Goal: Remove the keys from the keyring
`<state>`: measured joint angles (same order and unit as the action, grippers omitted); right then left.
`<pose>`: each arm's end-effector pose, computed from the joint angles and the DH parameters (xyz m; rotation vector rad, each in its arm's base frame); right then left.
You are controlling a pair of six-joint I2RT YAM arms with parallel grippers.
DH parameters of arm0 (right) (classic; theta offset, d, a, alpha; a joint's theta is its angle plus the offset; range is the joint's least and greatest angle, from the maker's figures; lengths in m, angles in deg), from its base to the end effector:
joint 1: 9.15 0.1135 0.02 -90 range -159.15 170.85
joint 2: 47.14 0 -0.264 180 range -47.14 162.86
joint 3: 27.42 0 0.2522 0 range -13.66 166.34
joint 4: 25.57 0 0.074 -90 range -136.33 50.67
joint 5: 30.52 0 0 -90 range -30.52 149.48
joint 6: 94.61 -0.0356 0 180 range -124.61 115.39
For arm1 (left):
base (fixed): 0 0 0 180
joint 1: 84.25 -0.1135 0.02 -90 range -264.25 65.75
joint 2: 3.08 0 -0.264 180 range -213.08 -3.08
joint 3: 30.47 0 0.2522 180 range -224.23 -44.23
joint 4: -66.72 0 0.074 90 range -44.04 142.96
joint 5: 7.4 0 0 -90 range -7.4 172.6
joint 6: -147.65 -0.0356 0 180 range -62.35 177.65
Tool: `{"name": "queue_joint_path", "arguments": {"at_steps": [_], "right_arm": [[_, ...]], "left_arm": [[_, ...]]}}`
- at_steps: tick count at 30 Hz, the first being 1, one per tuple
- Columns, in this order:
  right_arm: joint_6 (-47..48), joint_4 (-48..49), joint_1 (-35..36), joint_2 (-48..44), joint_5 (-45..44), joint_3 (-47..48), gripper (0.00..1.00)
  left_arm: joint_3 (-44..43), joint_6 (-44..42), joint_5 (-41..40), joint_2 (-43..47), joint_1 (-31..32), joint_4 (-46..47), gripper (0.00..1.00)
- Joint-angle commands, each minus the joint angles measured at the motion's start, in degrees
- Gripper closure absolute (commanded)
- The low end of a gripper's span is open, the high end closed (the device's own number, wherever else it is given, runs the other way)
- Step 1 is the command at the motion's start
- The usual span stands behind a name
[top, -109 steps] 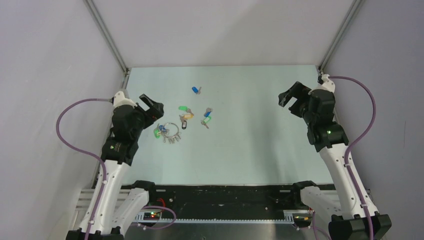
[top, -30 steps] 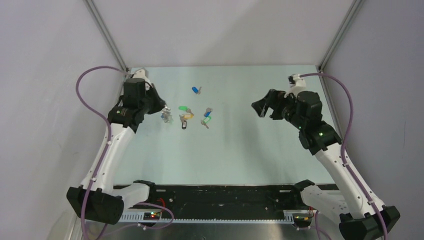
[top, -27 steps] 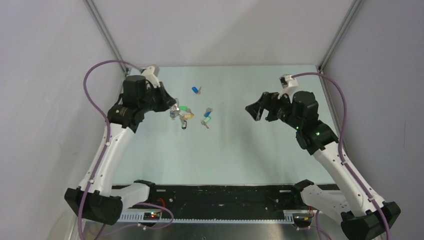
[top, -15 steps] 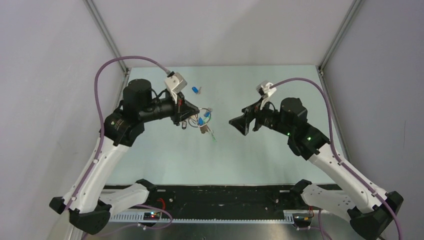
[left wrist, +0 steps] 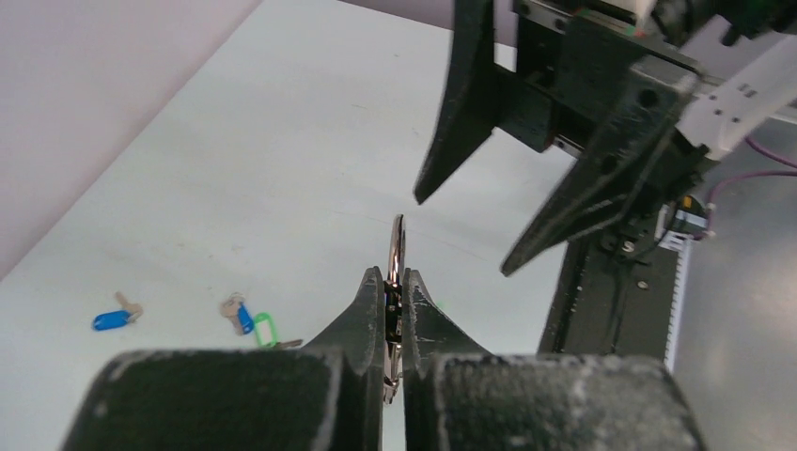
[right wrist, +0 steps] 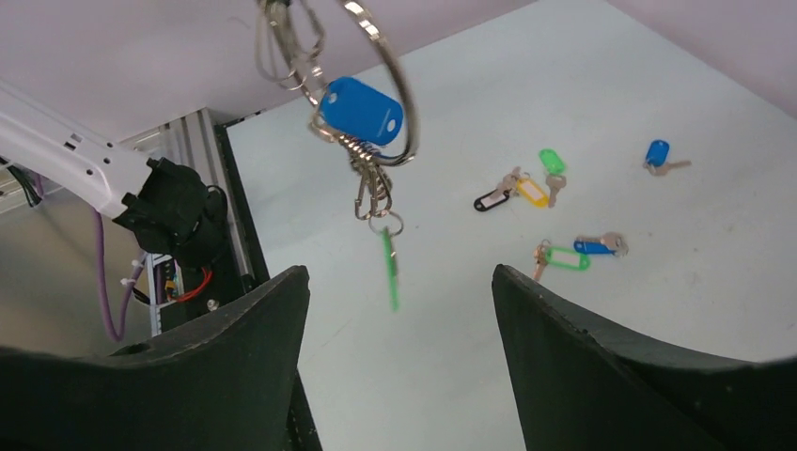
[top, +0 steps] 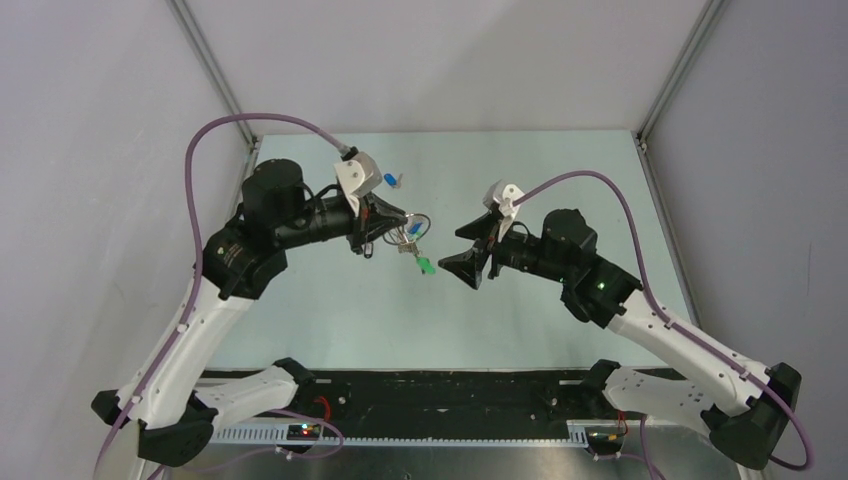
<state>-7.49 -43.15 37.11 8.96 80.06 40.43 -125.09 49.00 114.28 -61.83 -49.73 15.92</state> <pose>0.1475 0.1723 0.3731 -0.9042 1.5048 0.9366 0.1445 -0.1220 0.4601 1.0423 1.5522 -0.8193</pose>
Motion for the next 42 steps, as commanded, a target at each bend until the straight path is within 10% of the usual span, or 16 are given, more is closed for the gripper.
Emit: {"name": "queue_joint_path", "arguments": {"at_steps": [1, 21, 35, 42], "right_arm": [[3.4, 6.8, 1.0, 0.8, -1.7, -2.4, 0.23], [13.8, 40.8, 3.8, 11.1, -3.0, -13.0, 0.23], [12.7, 26.3, -2.9, 2.5, 6.5, -4.4, 0.2], [12.4, 24.5, -1.9, 6.8, 10.9, 0.9, 0.43]], "left_arm": [[-1.6, 0.3, -6.1, 0.9, 0.4, 6.5, 1.0], [1.9, -1.4, -2.1, 3.0, 0.4, 11.2, 1.0], [7.1, -8.5, 3.3, 4.0, 0.4, 11.2, 1.0], [7.0, -8.5, 6.0, 2.8, 0.3, 11.3, 1.0]]}}
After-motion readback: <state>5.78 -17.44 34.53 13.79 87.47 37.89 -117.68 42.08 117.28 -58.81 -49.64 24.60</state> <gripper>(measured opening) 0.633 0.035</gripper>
